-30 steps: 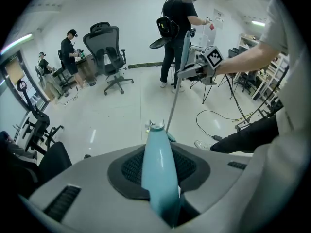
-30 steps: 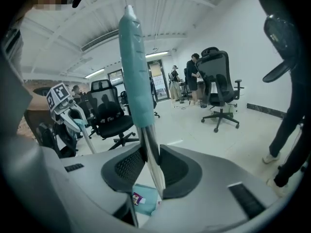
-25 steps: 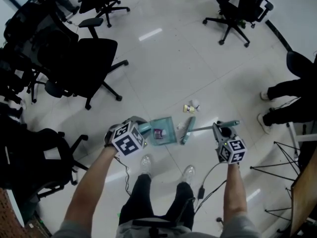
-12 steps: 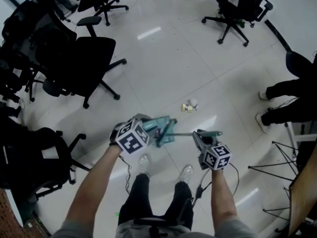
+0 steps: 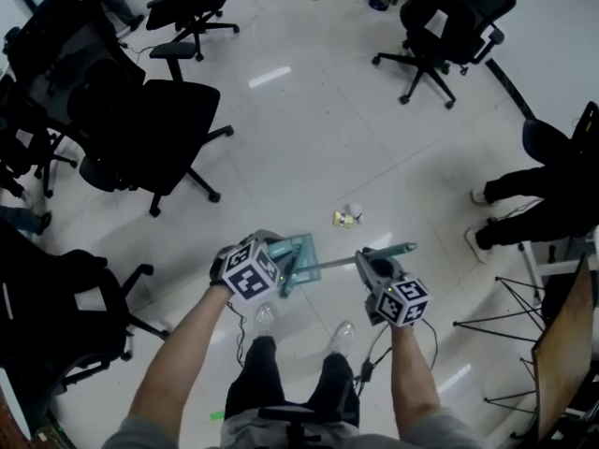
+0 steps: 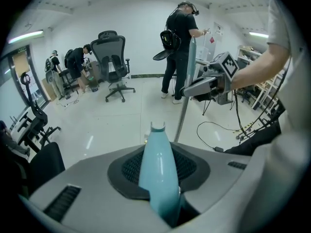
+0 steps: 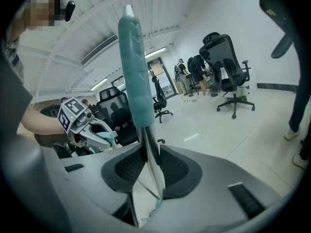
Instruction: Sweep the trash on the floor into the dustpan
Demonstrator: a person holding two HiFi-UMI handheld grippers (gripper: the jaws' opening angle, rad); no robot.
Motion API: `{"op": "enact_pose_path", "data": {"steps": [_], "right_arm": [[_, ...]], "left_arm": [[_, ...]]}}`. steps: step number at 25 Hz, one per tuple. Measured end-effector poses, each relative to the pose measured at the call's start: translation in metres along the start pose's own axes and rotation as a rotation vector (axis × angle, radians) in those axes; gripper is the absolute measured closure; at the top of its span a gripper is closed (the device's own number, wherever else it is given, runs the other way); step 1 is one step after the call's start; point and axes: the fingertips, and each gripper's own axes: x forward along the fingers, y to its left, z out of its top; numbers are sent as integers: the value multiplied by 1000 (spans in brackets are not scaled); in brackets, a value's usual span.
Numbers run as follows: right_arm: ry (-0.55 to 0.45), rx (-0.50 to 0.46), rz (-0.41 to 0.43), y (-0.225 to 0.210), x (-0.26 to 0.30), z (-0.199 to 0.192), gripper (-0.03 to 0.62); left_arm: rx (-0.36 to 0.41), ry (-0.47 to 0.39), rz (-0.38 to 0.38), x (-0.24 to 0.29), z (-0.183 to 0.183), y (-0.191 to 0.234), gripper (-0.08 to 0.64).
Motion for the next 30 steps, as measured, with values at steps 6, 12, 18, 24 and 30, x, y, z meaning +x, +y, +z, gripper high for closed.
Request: {"op": "enact_pose_path", "data": {"steps": [6,12,18,24,30], "right_arm": [[-48,-61,-104,9,-19,57,495],[-85,-179,-152,-41,-47,103,495],[-41,-276,-153,-140,-63,121,495],[-2,-368,-150,-229,-34,143,497],[67,-505,-150,-271,21,113,497]], "left_arm": [[25,-50,-19,-14,20,15,453],[22,-73,6,5,75,34,453],[-15,30,70,36,105,43,453],[-54,56,99,51,119,75,453],[-59,68,89,66,111,97,453]]}}
